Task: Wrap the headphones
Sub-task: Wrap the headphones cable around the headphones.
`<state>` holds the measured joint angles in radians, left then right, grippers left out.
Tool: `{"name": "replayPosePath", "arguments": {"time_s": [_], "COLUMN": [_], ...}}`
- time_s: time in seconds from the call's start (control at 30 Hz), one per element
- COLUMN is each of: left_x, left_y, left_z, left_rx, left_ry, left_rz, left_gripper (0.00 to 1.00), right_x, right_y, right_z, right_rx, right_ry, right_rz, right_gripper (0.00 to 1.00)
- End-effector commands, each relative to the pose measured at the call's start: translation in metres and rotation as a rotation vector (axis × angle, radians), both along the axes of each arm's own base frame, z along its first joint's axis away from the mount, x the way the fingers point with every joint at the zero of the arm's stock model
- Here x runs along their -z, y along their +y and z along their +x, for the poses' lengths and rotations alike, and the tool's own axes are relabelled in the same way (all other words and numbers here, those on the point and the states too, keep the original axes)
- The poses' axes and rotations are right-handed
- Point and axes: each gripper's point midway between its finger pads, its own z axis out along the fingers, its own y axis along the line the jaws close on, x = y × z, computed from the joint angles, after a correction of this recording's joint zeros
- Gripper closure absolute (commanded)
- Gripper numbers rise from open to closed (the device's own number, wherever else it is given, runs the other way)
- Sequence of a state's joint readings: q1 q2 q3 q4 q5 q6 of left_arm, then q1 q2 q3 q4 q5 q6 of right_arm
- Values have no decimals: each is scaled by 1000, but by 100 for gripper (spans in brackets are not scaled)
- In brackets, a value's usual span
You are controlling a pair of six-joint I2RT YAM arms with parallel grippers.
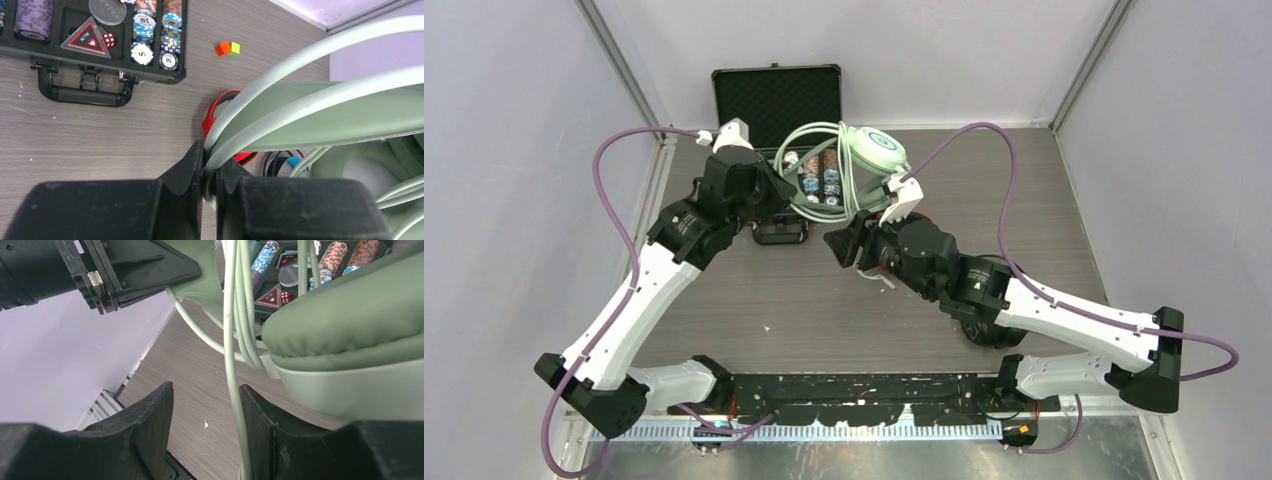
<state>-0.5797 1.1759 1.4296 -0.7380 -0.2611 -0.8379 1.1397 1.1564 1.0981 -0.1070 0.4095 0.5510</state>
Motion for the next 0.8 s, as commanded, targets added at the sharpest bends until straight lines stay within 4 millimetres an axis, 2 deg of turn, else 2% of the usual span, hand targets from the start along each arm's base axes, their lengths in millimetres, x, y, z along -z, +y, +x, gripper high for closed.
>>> {"name": "replayPosePath", "arguments": {"time_s": [0.0,0.27,0.4,0.5,0.63,0.67,0.77], "left_x": [-61,-59,-60,-57,-54,-54,-54], "left_y": [-6,-8,-8,-8,-8,-8,-7], "left_z": [6,6,6,5,5,4,5], "left_rx": [-15,-6,-4,-2,0,0,-4], "left_ry": [-171,-168,-171,-164,-160,-160,-161], "left_rz": [-183,-180,-180,-177,-176,-175,-174], "left_gripper": [100,100,100,100,100,100,100], "right_x": [-25,-34,-37,-44,-43,-43,-43], "right_y": [-4,-11,-9,-10,-12,-12,-15], "right_z": [4,6,6,9,12,12,14], "right_rx": [45,78,54,42,50,49,72], "right_ry": [-12,1,-48,-128,-128,-124,-94], "right_rz": [41,34,18,-7,-70,-71,-88], "right_gripper": [43,36,35,41,48,49,42]}}
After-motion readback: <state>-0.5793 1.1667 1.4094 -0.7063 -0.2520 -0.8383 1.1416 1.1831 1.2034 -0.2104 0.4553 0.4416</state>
